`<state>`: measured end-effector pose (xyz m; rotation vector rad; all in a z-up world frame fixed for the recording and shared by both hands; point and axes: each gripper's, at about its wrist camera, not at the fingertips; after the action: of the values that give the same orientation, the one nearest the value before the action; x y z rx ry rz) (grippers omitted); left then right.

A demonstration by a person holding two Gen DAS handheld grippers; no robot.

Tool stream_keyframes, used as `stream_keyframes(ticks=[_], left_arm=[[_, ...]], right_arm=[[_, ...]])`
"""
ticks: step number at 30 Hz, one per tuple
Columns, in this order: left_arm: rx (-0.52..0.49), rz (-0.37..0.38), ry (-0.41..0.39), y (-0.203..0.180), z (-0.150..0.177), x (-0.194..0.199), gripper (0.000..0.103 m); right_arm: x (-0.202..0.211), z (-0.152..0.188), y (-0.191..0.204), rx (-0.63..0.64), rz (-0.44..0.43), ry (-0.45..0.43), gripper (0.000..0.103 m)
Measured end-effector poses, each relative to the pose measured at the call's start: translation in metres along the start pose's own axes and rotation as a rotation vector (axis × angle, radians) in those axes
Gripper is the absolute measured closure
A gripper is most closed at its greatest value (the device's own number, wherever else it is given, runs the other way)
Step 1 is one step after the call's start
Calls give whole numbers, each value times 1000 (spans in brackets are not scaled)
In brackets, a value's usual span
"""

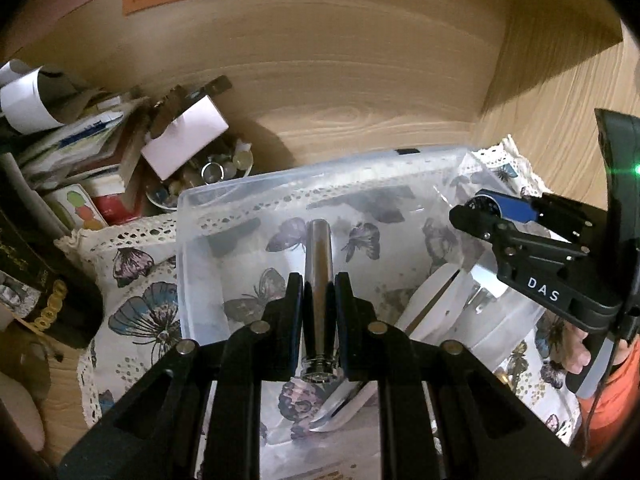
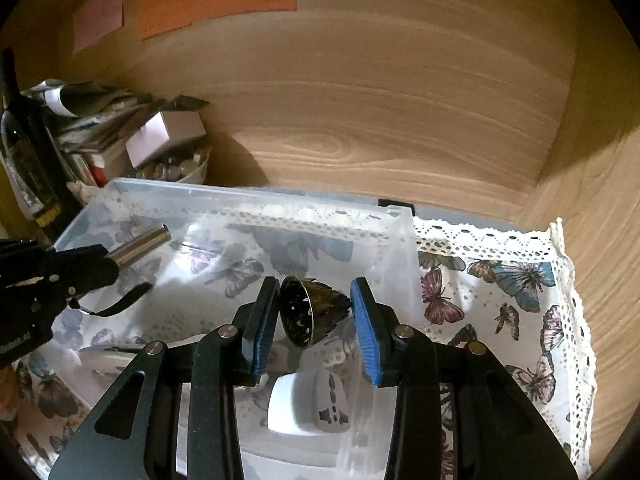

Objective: Organize rigid objects
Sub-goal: 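Lower both held items into the clear box and open both grippers, then withdraw both grippers from the box back over the table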

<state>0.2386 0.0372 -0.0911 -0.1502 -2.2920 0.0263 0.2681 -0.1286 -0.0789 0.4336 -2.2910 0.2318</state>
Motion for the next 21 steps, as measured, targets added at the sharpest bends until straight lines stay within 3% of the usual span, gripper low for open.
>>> stream_keyframes(ticks=[9,13,16,19,21], left_arm=[[8,-9,-23,-1,-2,16,86],[10,-42,-59,0,-1,30,66],[6,-44,-88,0,1,45,59],[11,-47,-128,-2,5,63,38],[11,-62,-162,-4,11,76,33]], right_arm=[[9,-2,-2,-14,-18,-4,69],[28,-4,-2,-17,-34,-42,66],[48,-3,1,-12,-42,-85,59],[71,2,3,-4,-48,-129,53],[84,6,5,3,-50,-153,49]])
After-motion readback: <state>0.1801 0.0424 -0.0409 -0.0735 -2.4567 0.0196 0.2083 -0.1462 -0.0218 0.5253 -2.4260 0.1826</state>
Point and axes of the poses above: each gripper's, at about its wrist camera, not at the fingertips, and x roughly against the way its jaws point, y to its left, z to its underside, and after that the axes turned 1 degree about -z, right-handed
